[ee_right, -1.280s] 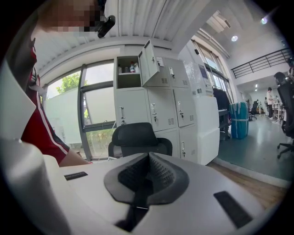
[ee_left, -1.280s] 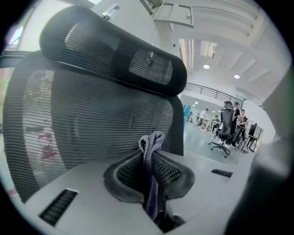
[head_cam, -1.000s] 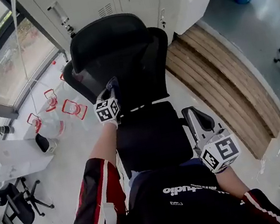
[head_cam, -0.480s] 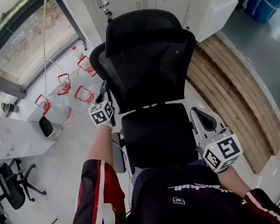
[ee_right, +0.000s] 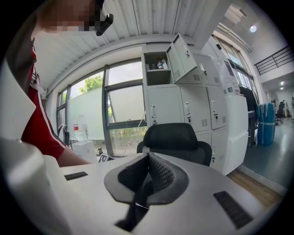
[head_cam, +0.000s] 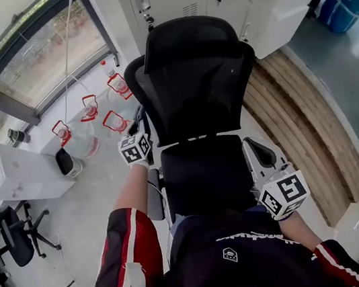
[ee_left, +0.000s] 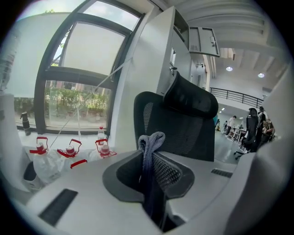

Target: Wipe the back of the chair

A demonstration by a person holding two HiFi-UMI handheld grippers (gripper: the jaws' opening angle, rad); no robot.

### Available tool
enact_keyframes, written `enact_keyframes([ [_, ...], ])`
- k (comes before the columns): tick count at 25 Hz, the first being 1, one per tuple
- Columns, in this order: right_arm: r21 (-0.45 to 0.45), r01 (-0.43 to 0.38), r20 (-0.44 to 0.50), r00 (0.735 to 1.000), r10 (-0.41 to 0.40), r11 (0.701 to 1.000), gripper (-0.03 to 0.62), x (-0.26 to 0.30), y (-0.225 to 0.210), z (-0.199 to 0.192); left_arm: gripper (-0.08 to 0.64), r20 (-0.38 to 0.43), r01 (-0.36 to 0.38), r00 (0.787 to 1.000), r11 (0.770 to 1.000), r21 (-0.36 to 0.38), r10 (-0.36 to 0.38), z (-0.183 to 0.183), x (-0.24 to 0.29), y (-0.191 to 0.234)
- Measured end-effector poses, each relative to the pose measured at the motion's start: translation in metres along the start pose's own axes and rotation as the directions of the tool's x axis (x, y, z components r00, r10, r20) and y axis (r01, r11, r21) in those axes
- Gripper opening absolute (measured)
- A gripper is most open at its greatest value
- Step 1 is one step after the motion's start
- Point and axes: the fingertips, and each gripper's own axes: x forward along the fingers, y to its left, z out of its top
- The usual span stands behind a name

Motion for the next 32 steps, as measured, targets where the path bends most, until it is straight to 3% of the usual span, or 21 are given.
enact_keyframes([
  [9,0.043,0.112,0.044,0.993,-0.114,0.993,0.014,-0.048,-0.042,0.004,0.060,-0.033,0.186,0.982,0.982,0.012,-0.186,-0.018,0.021,-0.134],
  [19,0.117,0.279,0.021,0.959,-0.283,0.953,0.014,-0.109,-0.133,-0.021,0.060,-0.149,0.388,0.913,0.922,0.023,-0.380,-0.078,0.086,-0.308],
  [26,0.154,0.371,-0.031,0.928,-0.371,0.916,0.014,-0.140,-0.195,-0.053,0.060,-0.231,0.452,0.869,0.892,0.010,-0.438,-0.132,0.139,-0.389],
  [32,0.178,0.415,-0.082,0.910,-0.407,0.892,0.014,-0.157,-0.225,-0.079,0.060,-0.288,0.430,0.865,0.903,0.003,-0.411,-0.175,0.176,-0.411],
])
